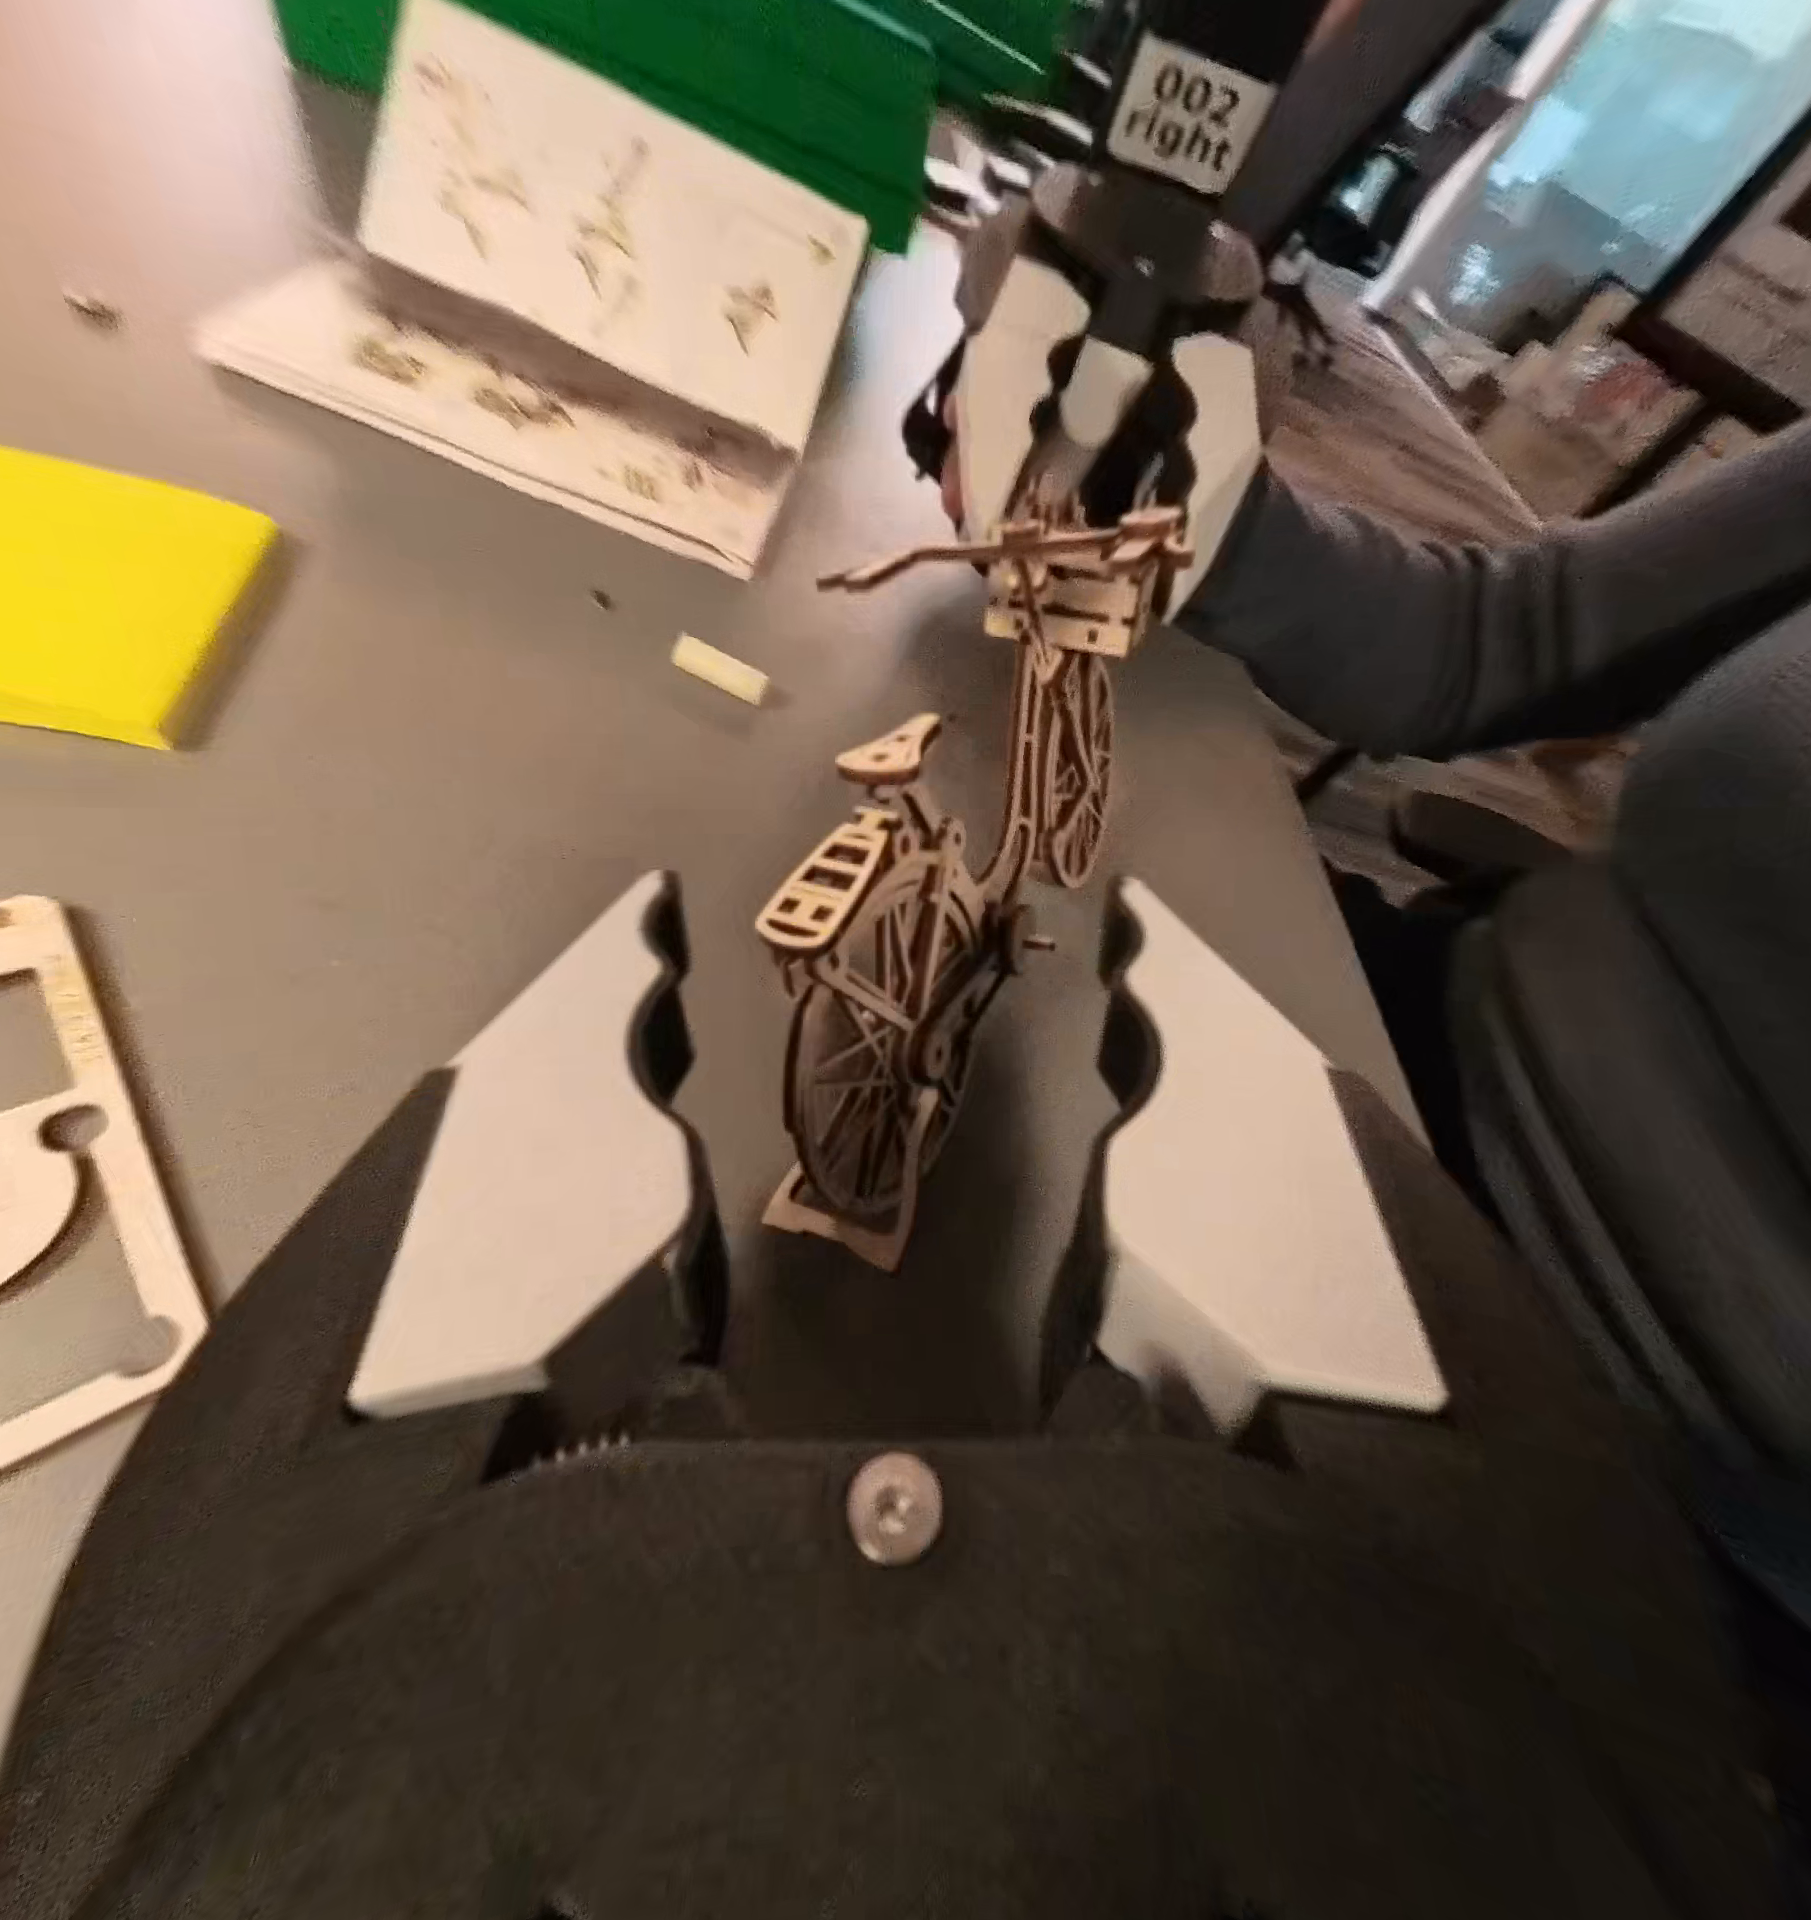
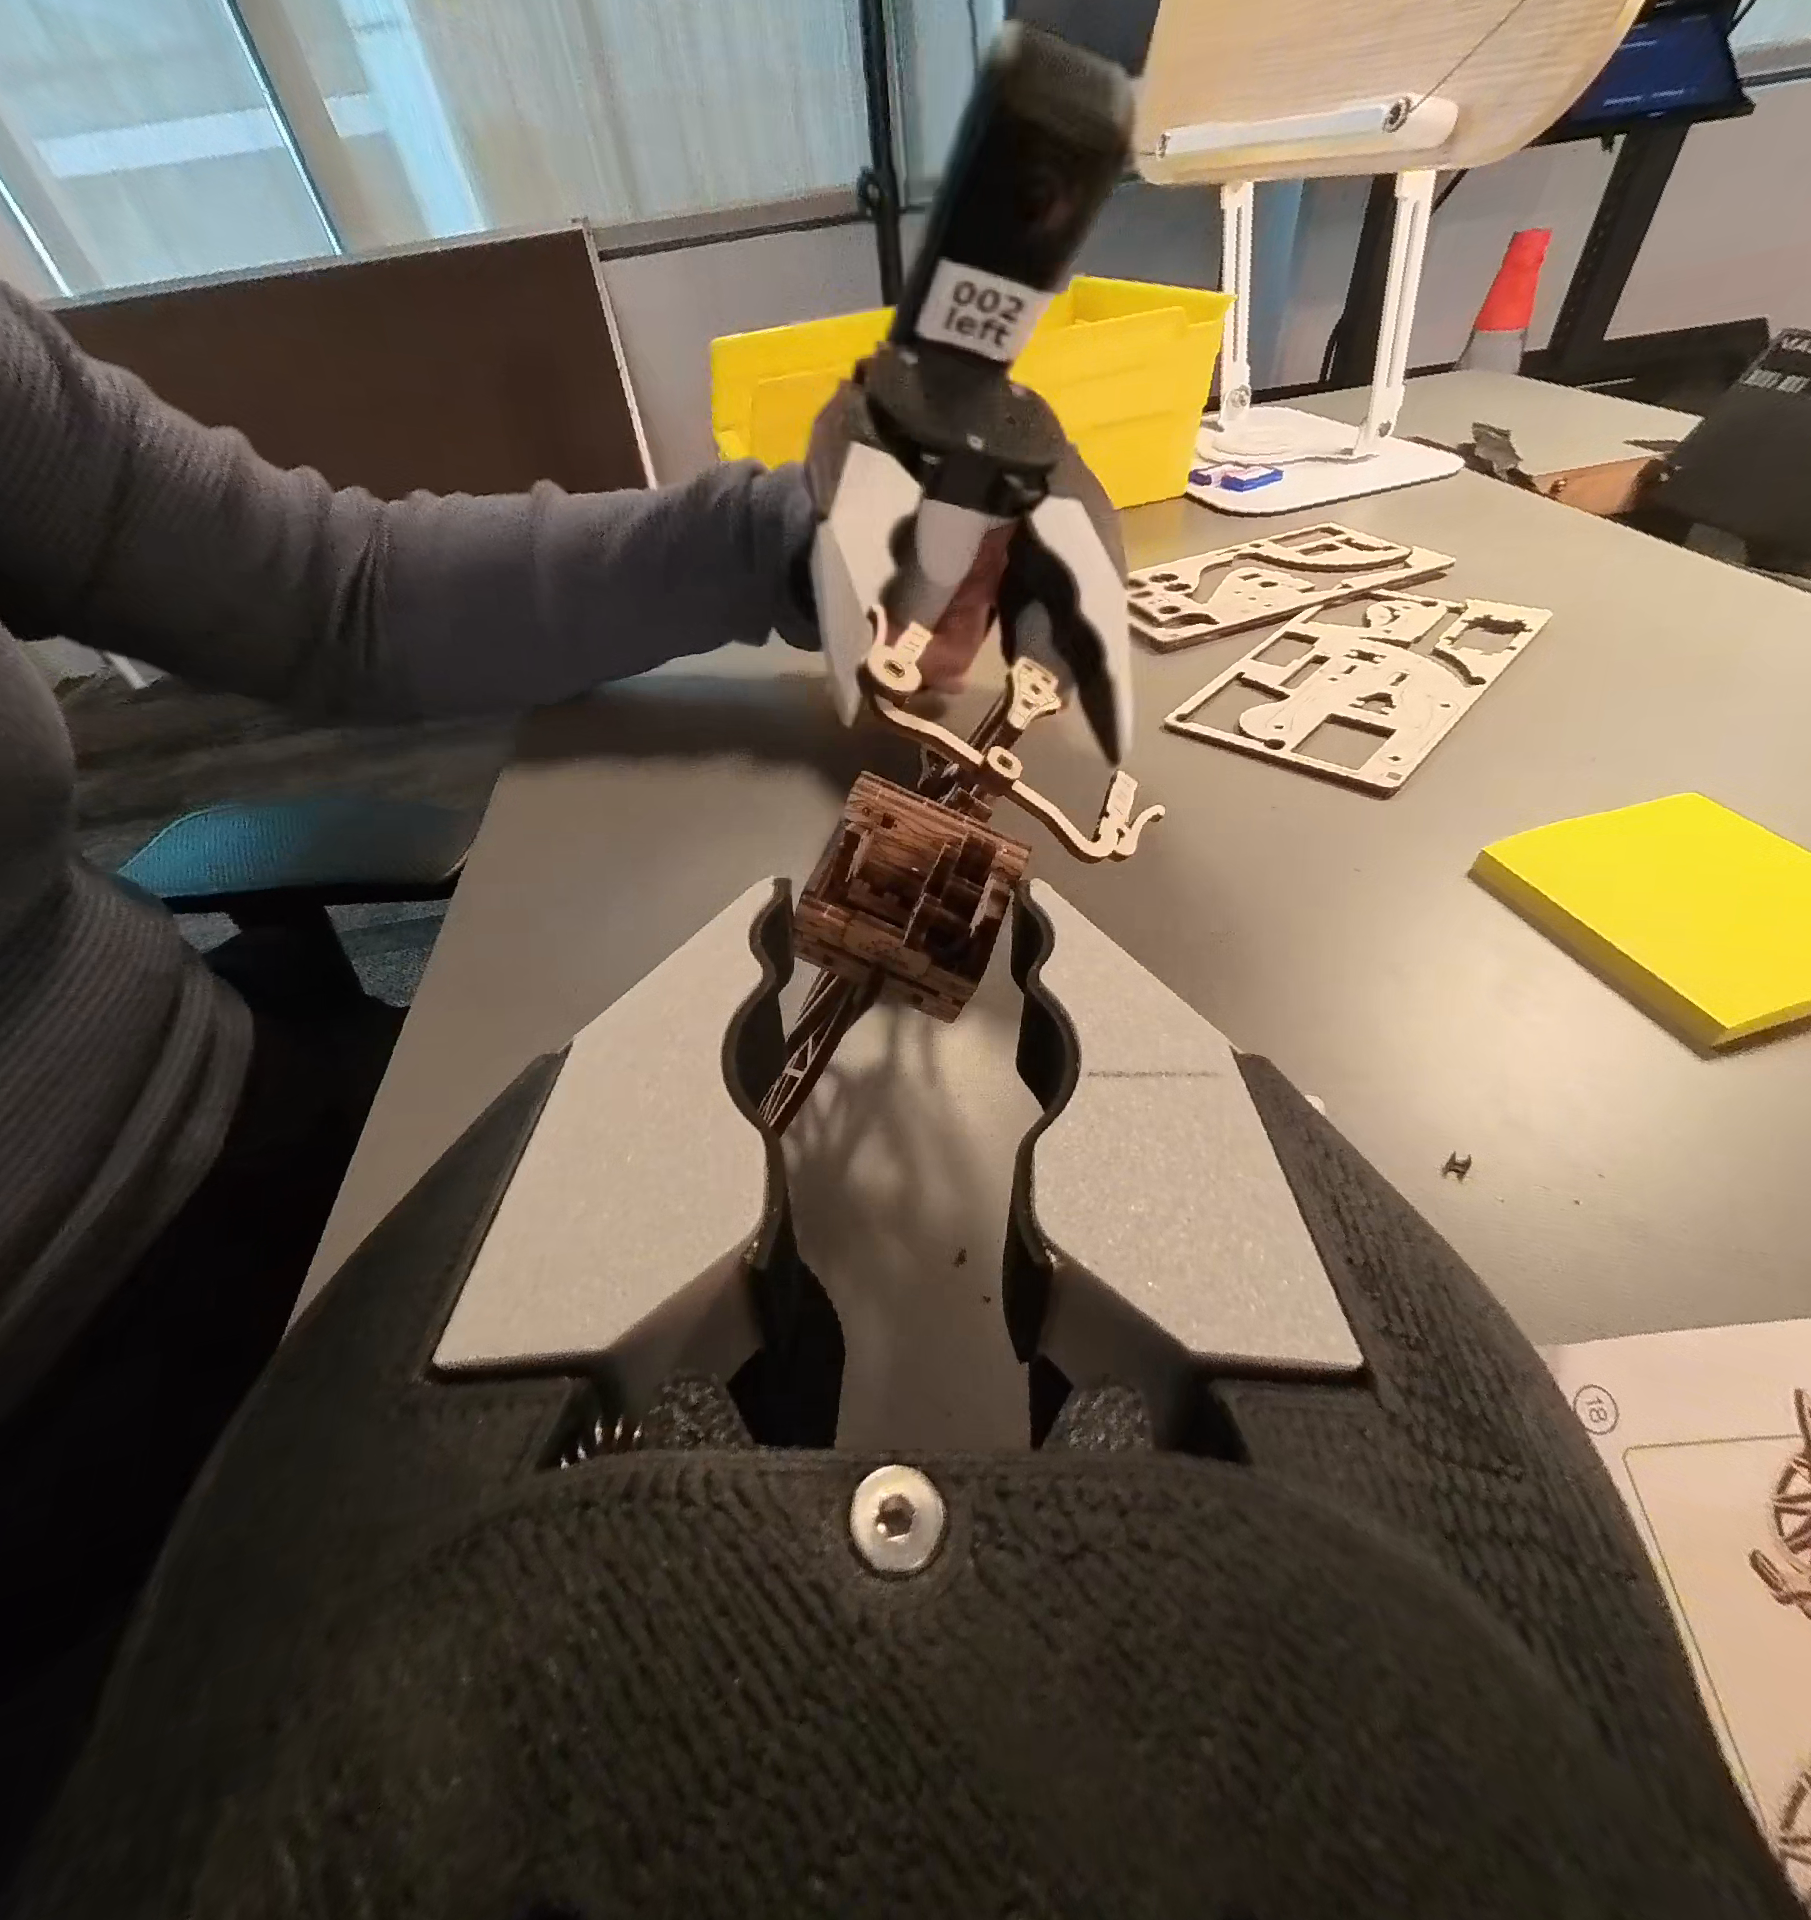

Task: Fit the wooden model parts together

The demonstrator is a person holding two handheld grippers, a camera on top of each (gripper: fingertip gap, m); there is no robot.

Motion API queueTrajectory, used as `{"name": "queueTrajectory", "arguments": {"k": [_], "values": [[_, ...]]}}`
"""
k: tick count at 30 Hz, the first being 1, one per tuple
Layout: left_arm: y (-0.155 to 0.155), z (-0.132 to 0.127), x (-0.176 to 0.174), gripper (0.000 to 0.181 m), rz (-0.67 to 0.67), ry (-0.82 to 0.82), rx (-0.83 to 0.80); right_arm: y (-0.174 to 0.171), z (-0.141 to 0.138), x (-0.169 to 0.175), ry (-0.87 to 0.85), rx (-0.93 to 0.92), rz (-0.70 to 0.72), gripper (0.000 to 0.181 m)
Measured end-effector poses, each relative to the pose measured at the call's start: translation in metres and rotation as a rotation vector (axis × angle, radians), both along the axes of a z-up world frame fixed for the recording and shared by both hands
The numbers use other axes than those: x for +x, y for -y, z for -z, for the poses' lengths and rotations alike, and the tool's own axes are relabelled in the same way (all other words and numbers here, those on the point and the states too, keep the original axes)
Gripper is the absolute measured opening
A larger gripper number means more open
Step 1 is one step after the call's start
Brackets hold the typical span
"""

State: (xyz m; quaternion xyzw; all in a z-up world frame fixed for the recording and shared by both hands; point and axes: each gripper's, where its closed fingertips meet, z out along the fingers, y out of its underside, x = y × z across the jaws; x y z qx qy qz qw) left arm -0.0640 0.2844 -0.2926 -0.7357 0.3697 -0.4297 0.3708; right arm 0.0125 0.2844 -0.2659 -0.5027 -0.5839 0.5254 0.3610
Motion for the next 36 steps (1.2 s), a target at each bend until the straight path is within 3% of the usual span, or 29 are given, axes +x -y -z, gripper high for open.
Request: {"name": "queueTrajectory", "arguments": {"k": [2,5,8,15,24,32,34,36], "values": [[0.004,0.006,0.001,0.051,0.075,-0.015,-0.028,0.000,0.000,0.000,0.000,0.000,0.001,0.040],[0.008,0.010,0.002,0.025,0.108,-0.044,0.019,-0.001,0.000,0.000,-0.002,-0.006,0.002,0.039],[0.010,0.007,0.002,0.023,0.086,-0.048,0.056,0.000,0.000,-0.001,-0.001,-0.008,0.000,0.040],[0.011,-0.001,0.002,0.008,0.028,-0.030,0.170,-0.006,0.005,0.002,0.051,-0.129,0.020,0.065],[0.011,-0.001,0.000,0.008,0.020,-0.017,0.138,-0.021,0.015,-0.007,0.114,-0.203,0.055,0.050],[0.010,0.000,-0.001,0.009,0.029,0.002,0.075,-0.008,0.029,-0.022,0.236,-0.232,-0.118,0.025],[0.006,0.002,-0.003,0.015,0.001,-0.012,0.080,-0.003,0.030,-0.022,0.255,-0.264,-0.174,0.011],[-0.001,0.003,-0.009,0.033,-0.060,-0.047,0.106,0.000,0.032,-0.023,0.276,-0.288,-0.201,0.008]]}}
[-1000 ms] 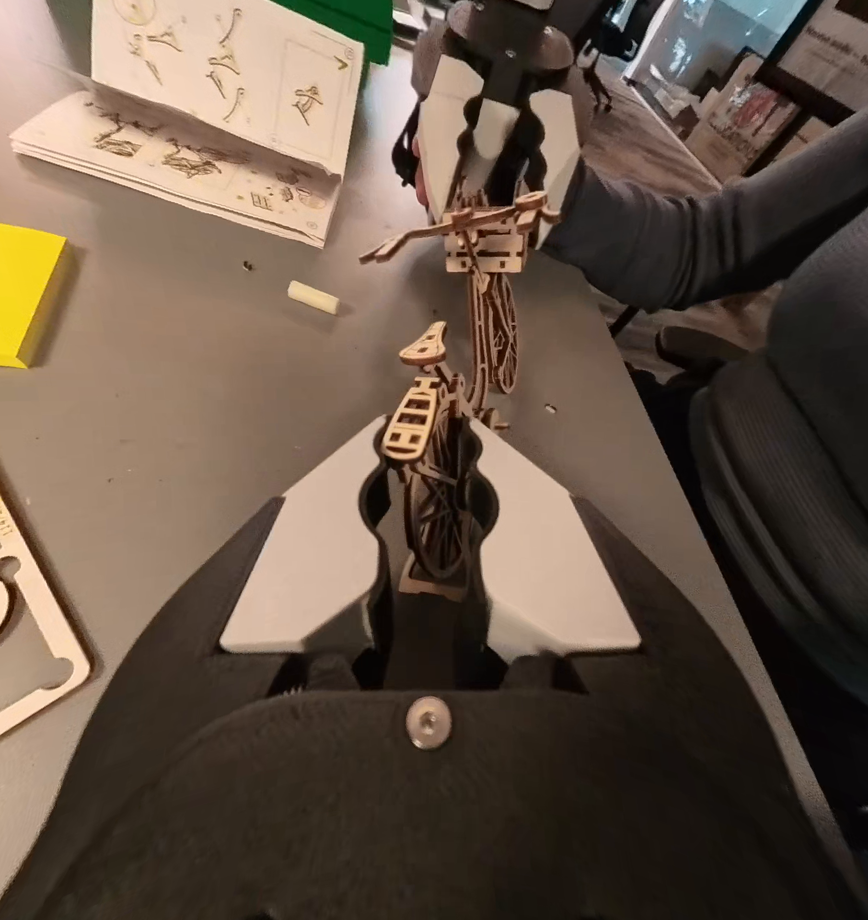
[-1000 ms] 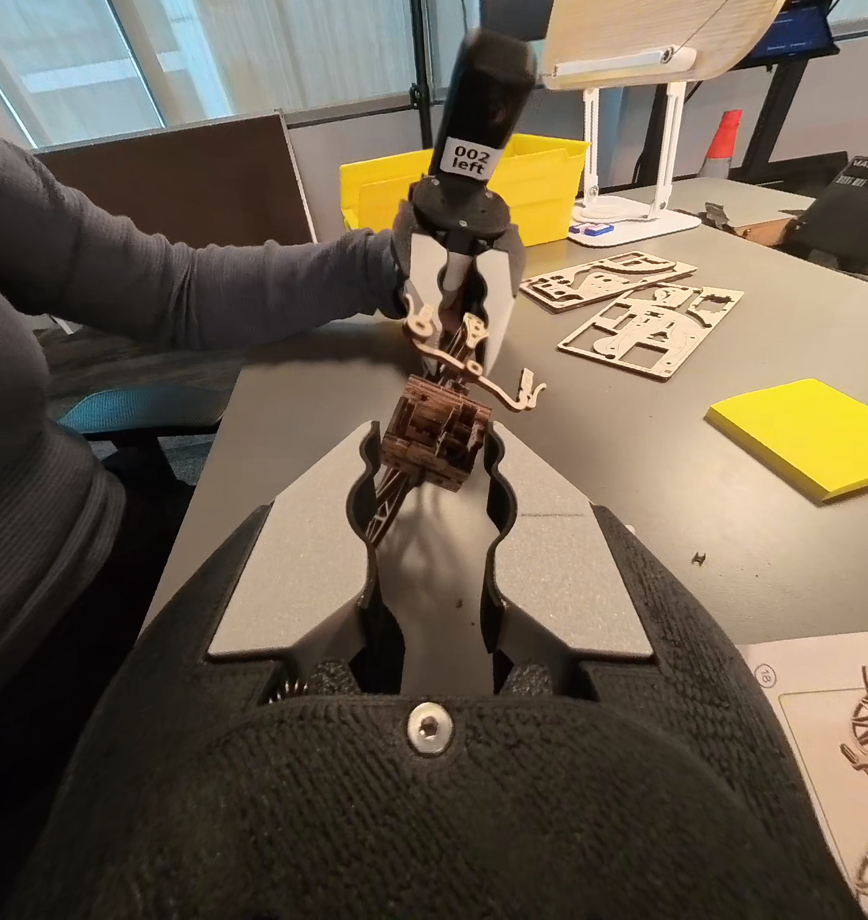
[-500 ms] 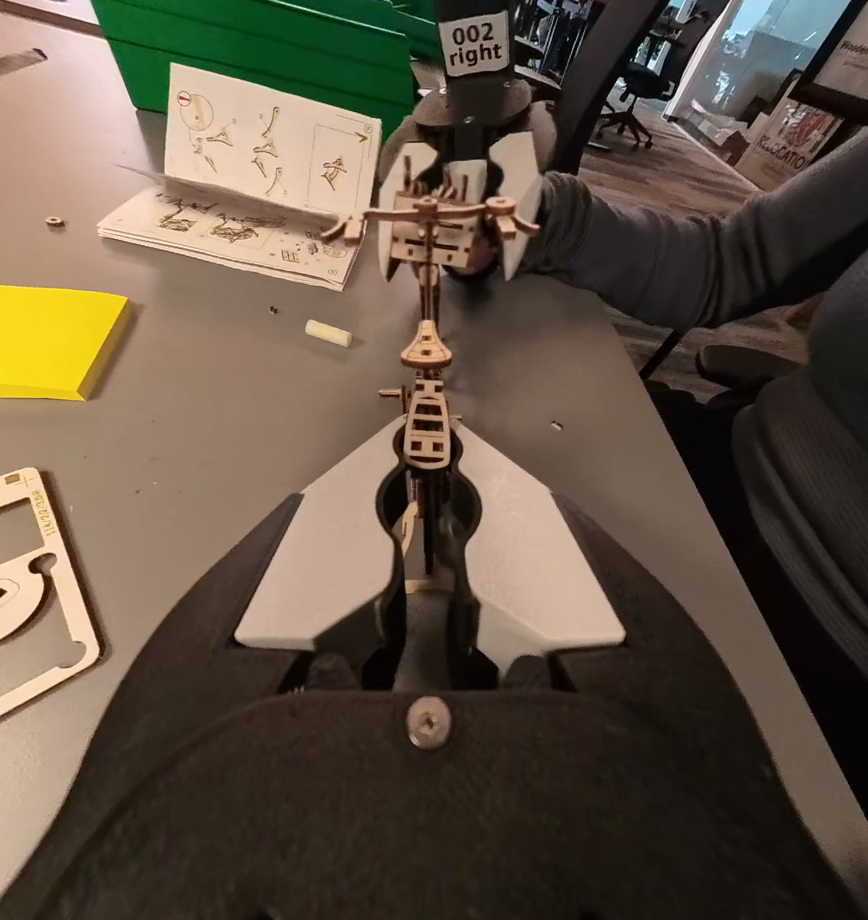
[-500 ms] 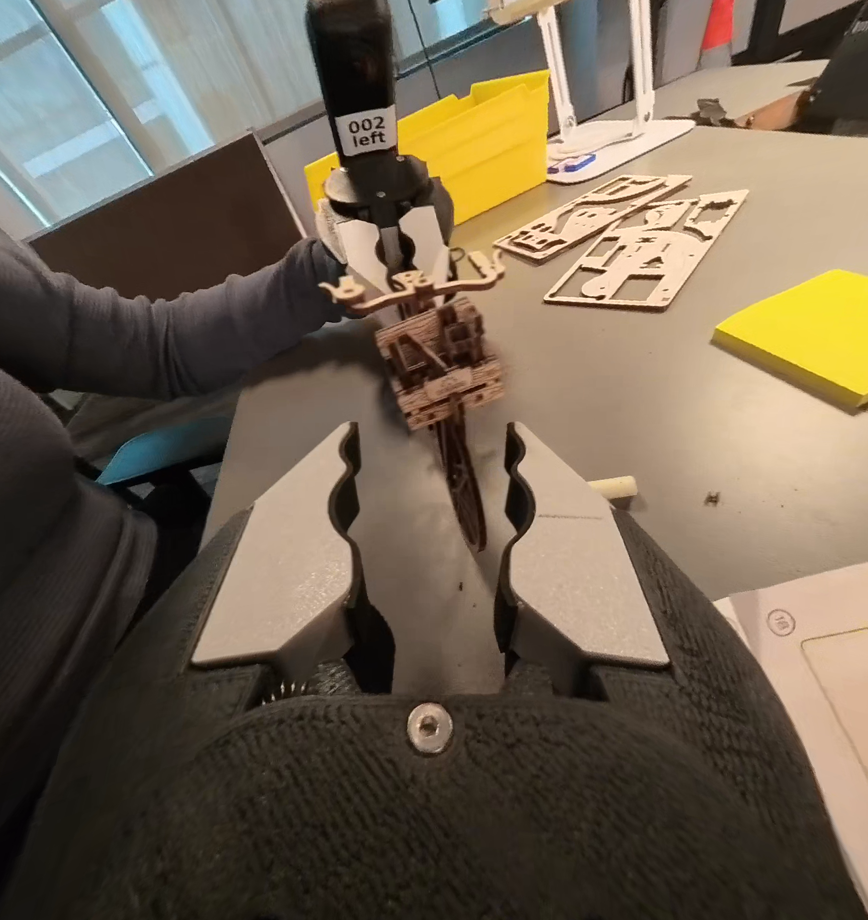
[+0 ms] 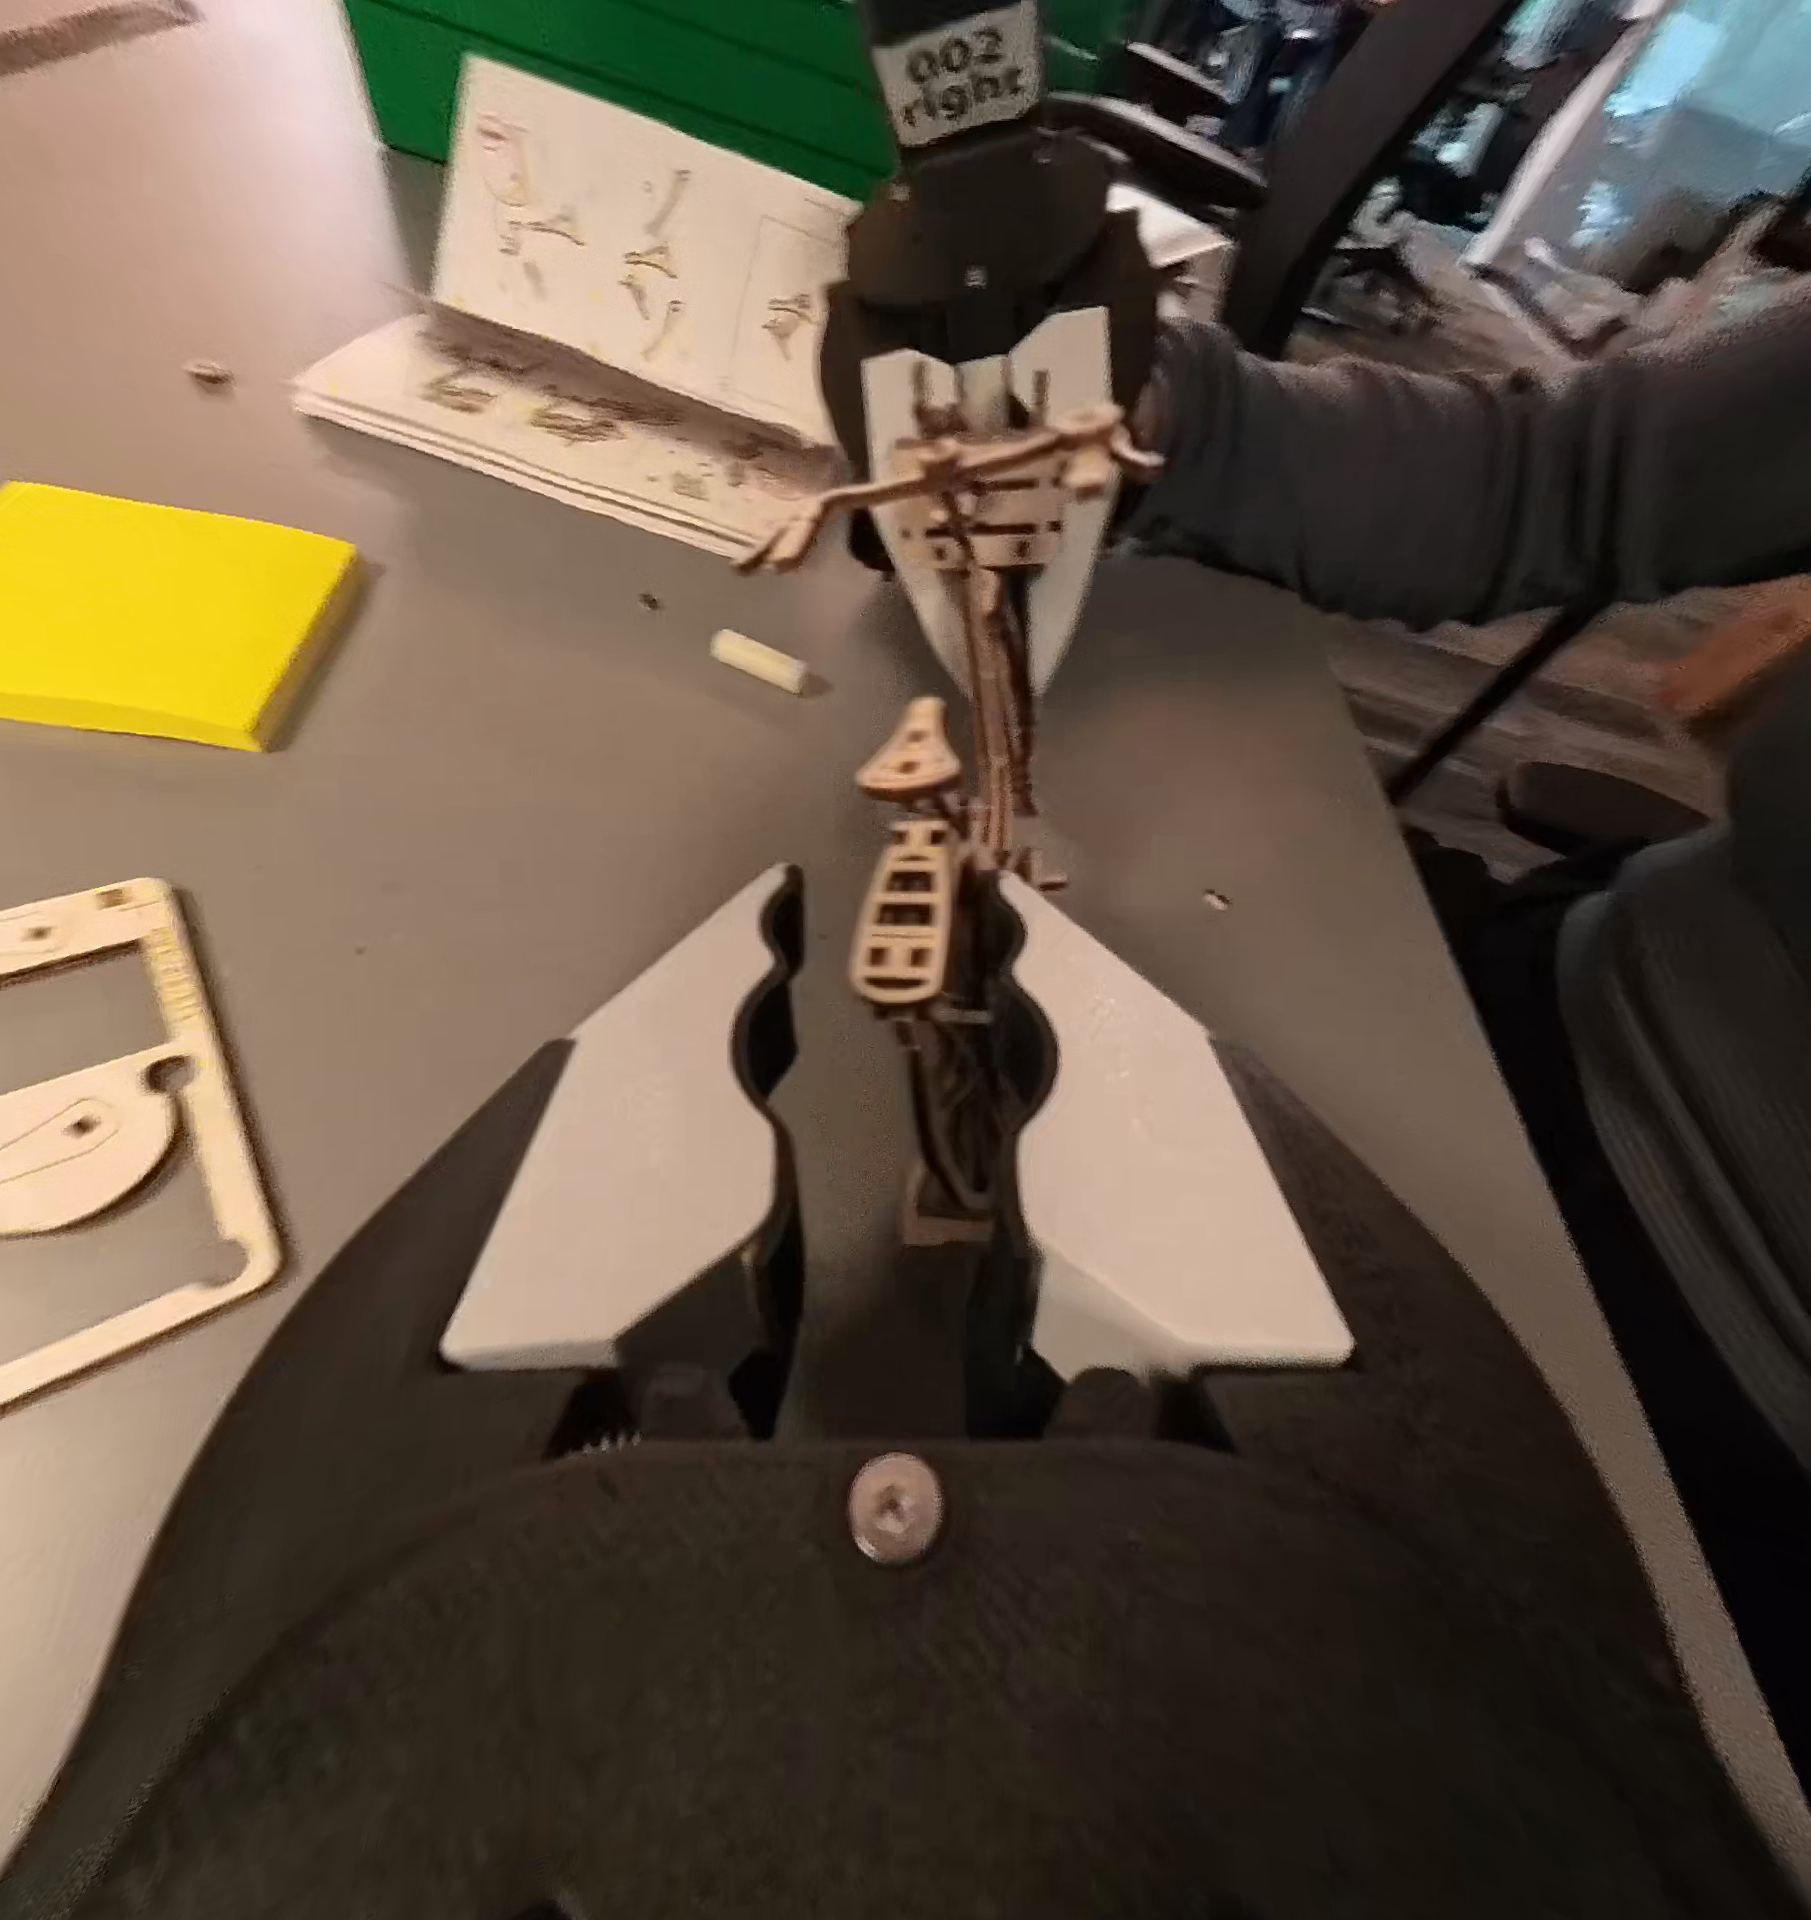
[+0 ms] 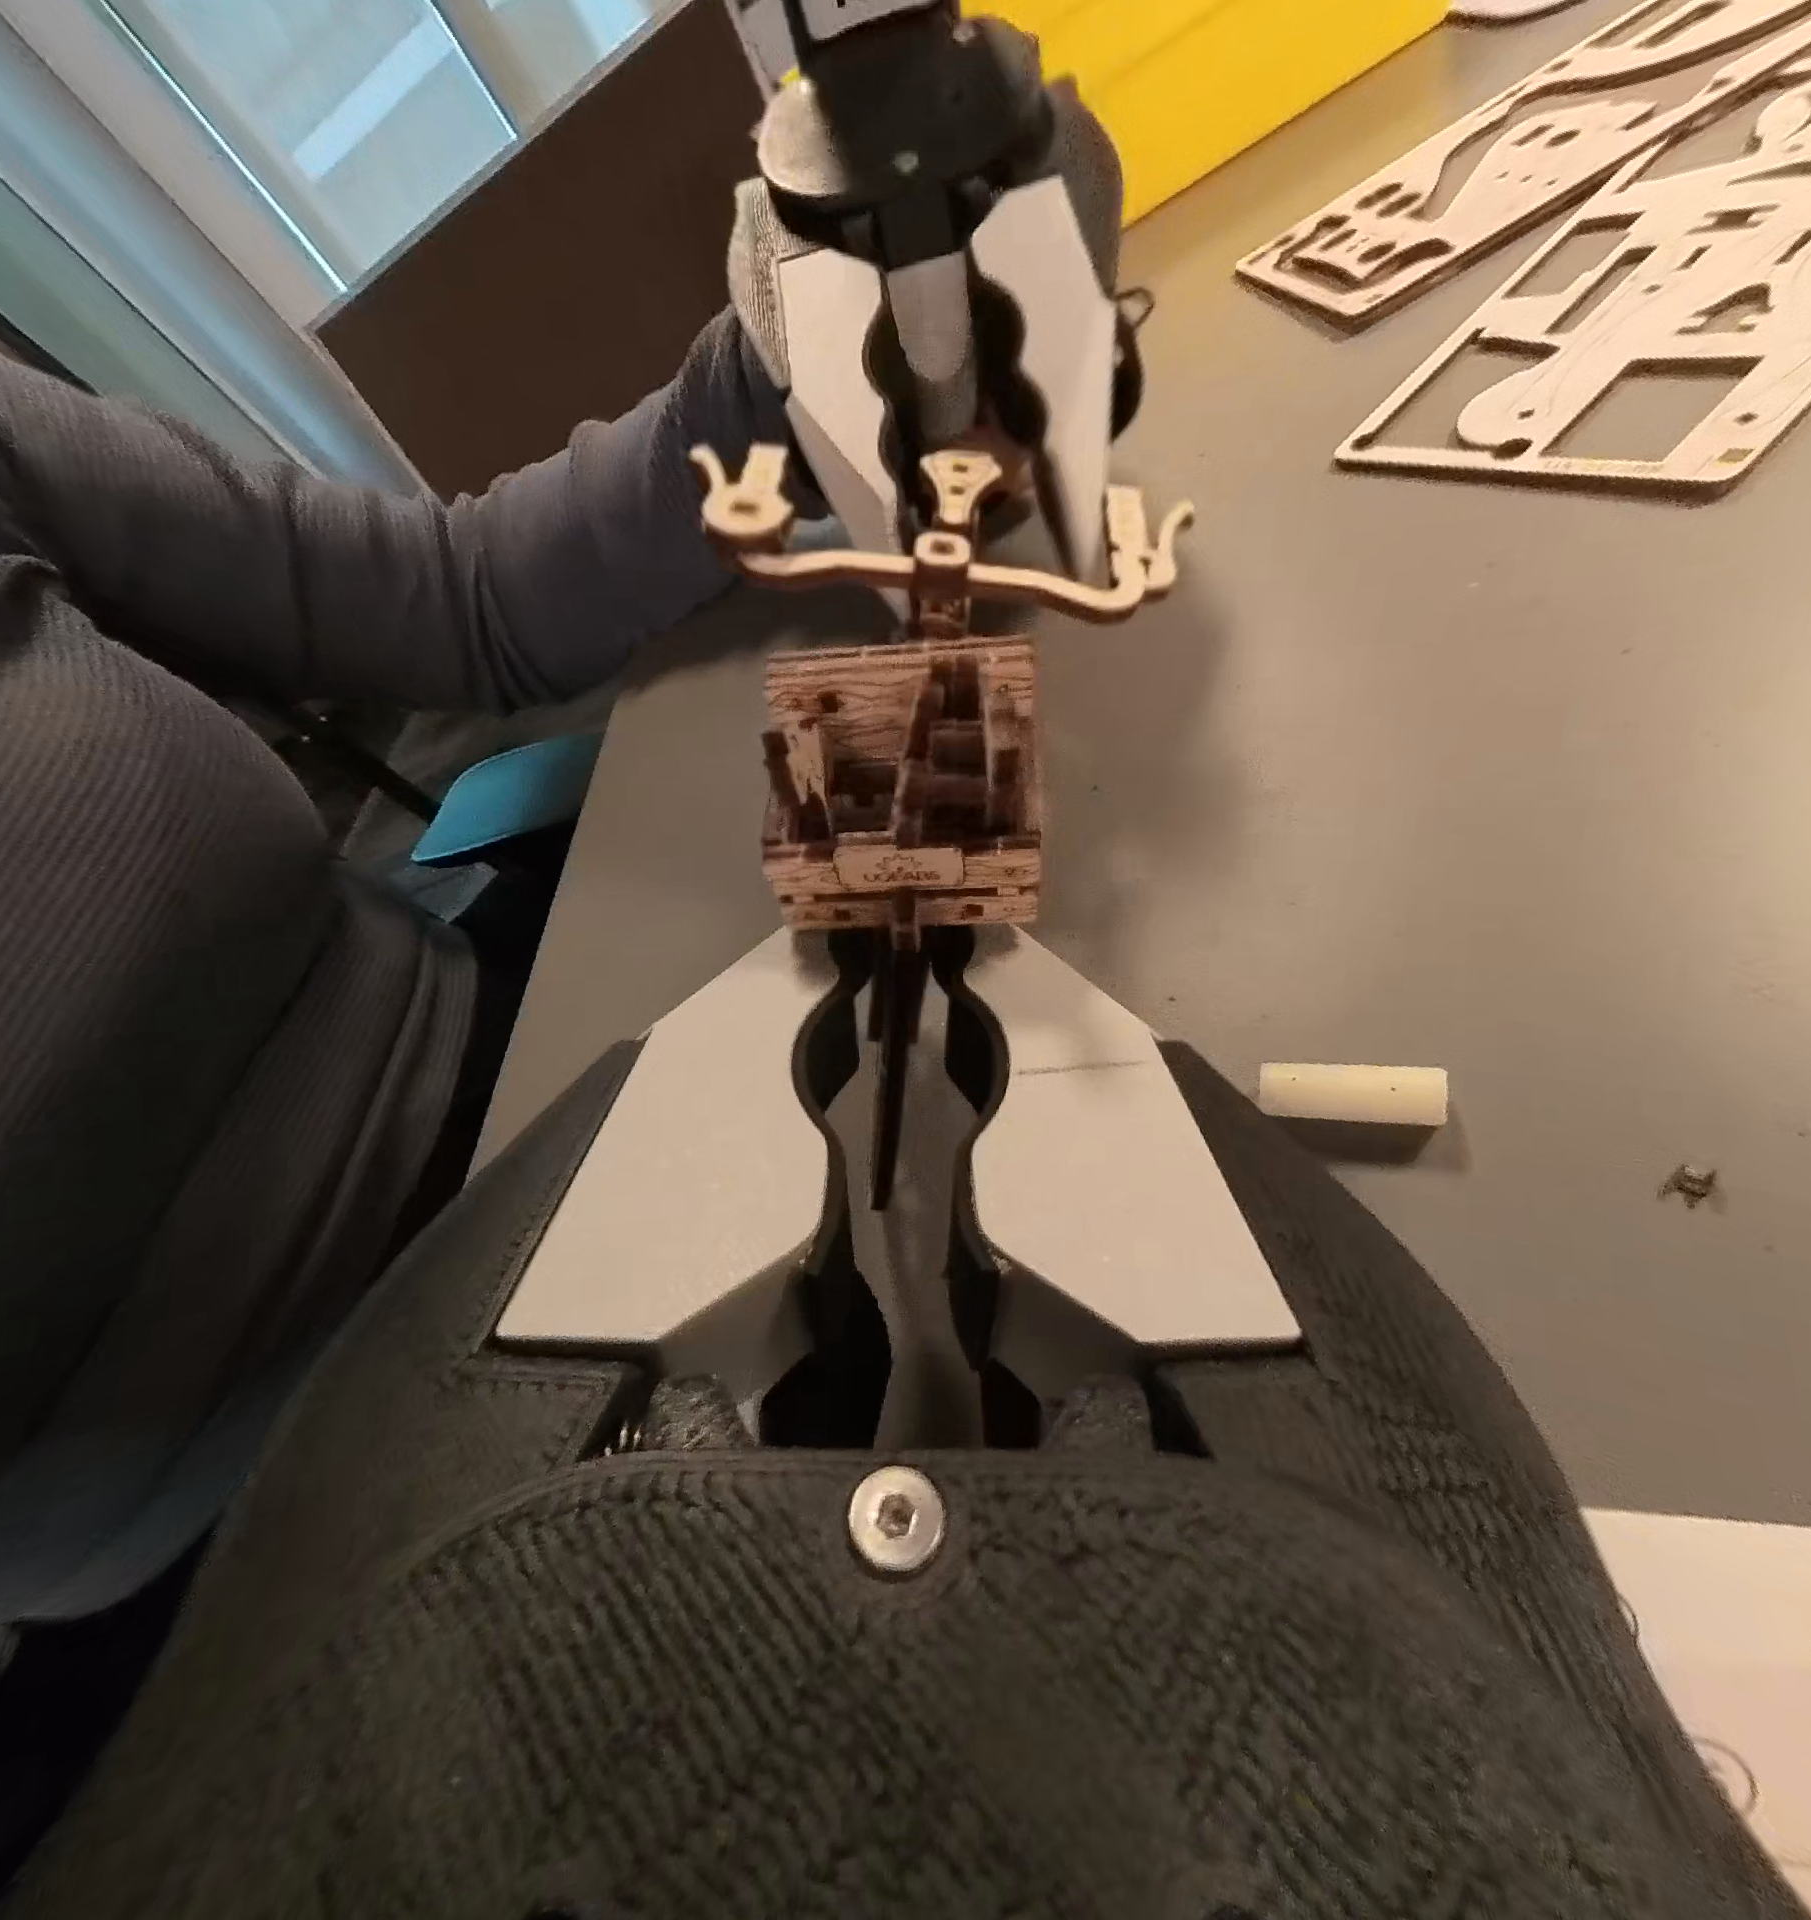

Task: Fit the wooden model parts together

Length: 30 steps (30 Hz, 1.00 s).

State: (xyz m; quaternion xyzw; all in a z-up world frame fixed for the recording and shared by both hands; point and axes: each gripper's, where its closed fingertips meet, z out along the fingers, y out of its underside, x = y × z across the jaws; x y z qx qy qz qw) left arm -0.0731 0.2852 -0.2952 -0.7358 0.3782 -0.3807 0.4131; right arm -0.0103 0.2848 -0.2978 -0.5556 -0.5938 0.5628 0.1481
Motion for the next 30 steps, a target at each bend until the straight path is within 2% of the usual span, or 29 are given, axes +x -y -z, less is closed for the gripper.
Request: {"name": "queueTrajectory", "arguments": {"k": [3,6,9,11,14,18,22,24,27,30], "values": [[-0.015,-0.013,-0.014,0.052,-0.184,-0.029,0.087,-0.002,-0.001,-0.001,-0.001,-0.009,0.015,0.007],[-0.014,-0.041,-0.024,0.064,-0.422,-0.124,0.302,-0.004,0.000,-0.001,0.002,-0.012,0.053,0.007],[0.015,-0.065,0.002,0.063,-0.516,-0.219,0.564,-0.006,-0.001,0.000,-0.003,-0.012,0.086,0.007],[0.035,-0.061,0.039,0.061,-0.488,-0.271,0.660,-0.006,-0.002,0.000,-0.018,0.016,0.097,0.008],[0.048,-0.041,0.090,0.077,-0.418,-0.339,0.658,-0.005,-0.004,0.000,-0.050,0.083,0.114,0.007],[0.048,-0.042,0.124,0.085,-0.414,-0.295,0.691,-0.007,-0.006,0.000,-0.078,0.171,0.157,0.007],[0.030,-0.027,0.116,0.085,-0.503,-0.381,0.642,-0.001,-0.005,-0.001,-0.082,0.221,0.153,0.007],[0.025,-0.021,0.108,0.078,-0.549,-0.387,0.609,0.000,-0.005,-0.001,-0.080,0.231,0.149,0.007],[0.026,-0.024,0.098,0.065,-0.589,-0.258,0.523,0.001,-0.006,-0.001,-0.088,0.204,0.137,0.007],[0.029,-0.046,0.083,0.060,-0.617,-0.023,0.451,0.003,-0.015,0.001,-0.128,0.114,0.114,0.007]]}}
